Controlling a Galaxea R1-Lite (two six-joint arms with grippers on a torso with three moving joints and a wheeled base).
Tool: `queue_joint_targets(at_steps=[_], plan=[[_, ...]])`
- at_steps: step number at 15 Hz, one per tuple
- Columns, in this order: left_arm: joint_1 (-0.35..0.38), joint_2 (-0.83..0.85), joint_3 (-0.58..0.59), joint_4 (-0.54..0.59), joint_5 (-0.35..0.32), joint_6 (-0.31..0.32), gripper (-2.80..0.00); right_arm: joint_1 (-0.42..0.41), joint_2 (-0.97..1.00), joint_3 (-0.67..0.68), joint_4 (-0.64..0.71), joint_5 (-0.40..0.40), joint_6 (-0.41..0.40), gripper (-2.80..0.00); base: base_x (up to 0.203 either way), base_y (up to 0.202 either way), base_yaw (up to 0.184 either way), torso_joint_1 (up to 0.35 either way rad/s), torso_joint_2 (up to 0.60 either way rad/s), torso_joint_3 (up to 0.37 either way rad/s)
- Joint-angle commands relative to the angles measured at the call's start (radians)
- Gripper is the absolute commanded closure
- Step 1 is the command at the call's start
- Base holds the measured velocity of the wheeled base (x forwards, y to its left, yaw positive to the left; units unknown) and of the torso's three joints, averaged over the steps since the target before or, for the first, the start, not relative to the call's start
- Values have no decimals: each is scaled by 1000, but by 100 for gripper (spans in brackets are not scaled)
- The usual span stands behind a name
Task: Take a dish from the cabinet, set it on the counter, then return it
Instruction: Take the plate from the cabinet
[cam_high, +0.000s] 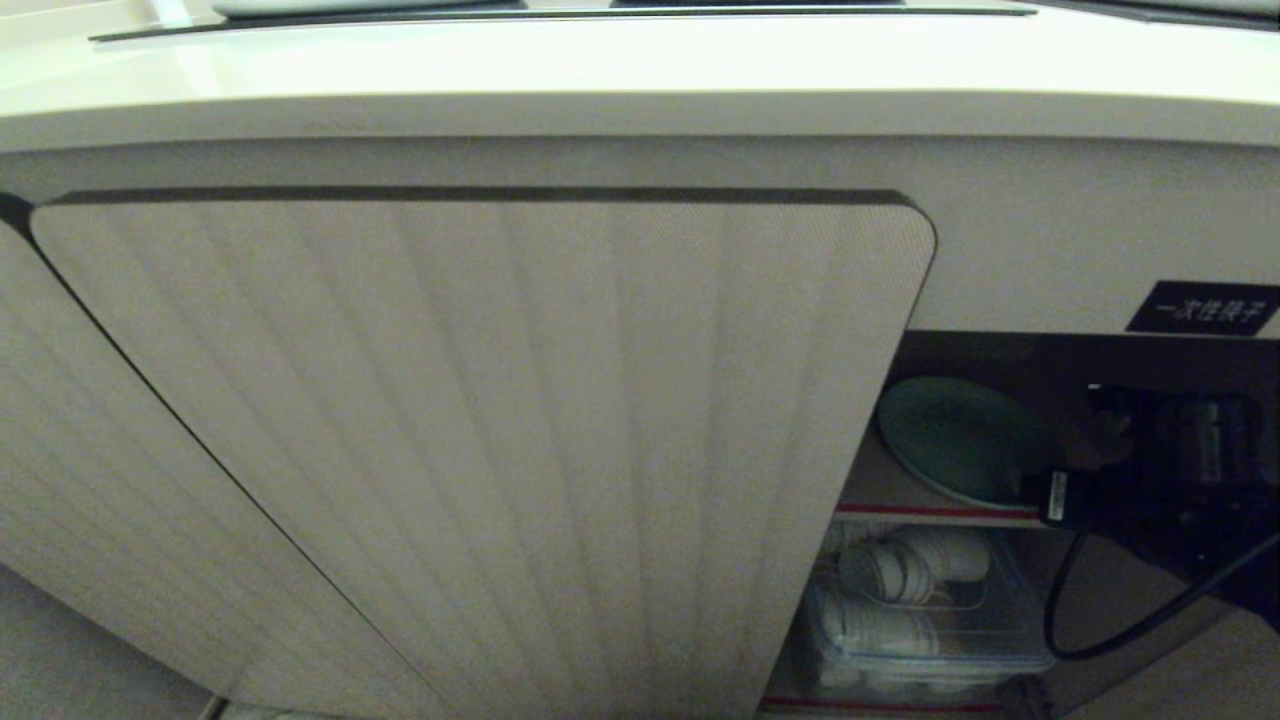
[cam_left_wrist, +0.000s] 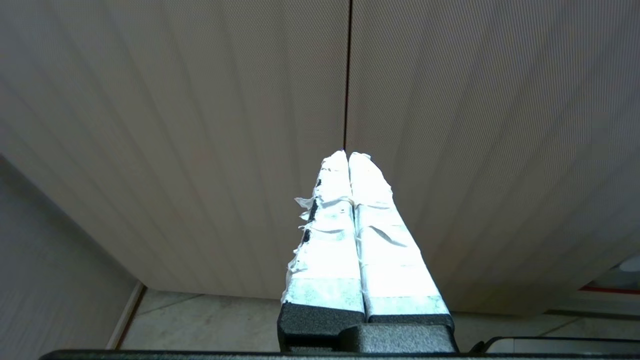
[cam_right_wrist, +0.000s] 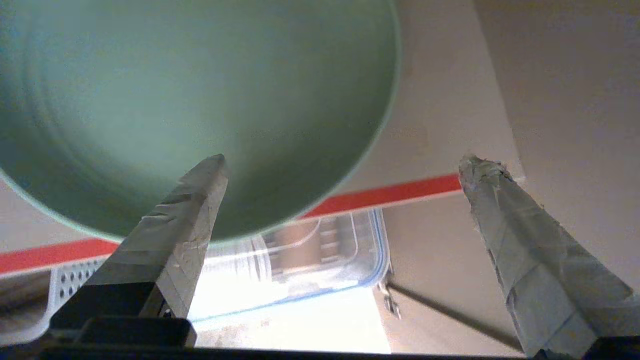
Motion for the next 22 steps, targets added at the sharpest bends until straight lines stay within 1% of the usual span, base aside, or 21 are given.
queue_joint_targets(at_steps=[1, 2, 7, 9, 19, 22], plan=[[0, 0, 0, 0, 1, 0, 0, 0, 2, -3, -2, -2, 10, -280, 0, 0, 0, 0, 0, 0], [0, 0, 0, 0, 0, 0, 0, 0, 4, -5, -1, -2, 31, -280, 0, 0, 0, 0, 0, 0], [0, 0, 0, 0, 1, 0, 0, 3, 21, -27, 33, 0, 41, -280, 0, 0, 0, 0, 0, 0], [0, 0, 0, 0, 0, 0, 0, 6, 31, -42, 36, 0, 57, -280, 0, 0, 0, 0, 0, 0], [0, 0, 0, 0, 1, 0, 0, 7, 61, -68, 39, 0, 58, -280, 0, 0, 0, 0, 0, 0], [0, 0, 0, 0, 0, 0, 0, 7, 58, -71, 59, -2, 57, -280, 0, 0, 0, 0, 0, 0]])
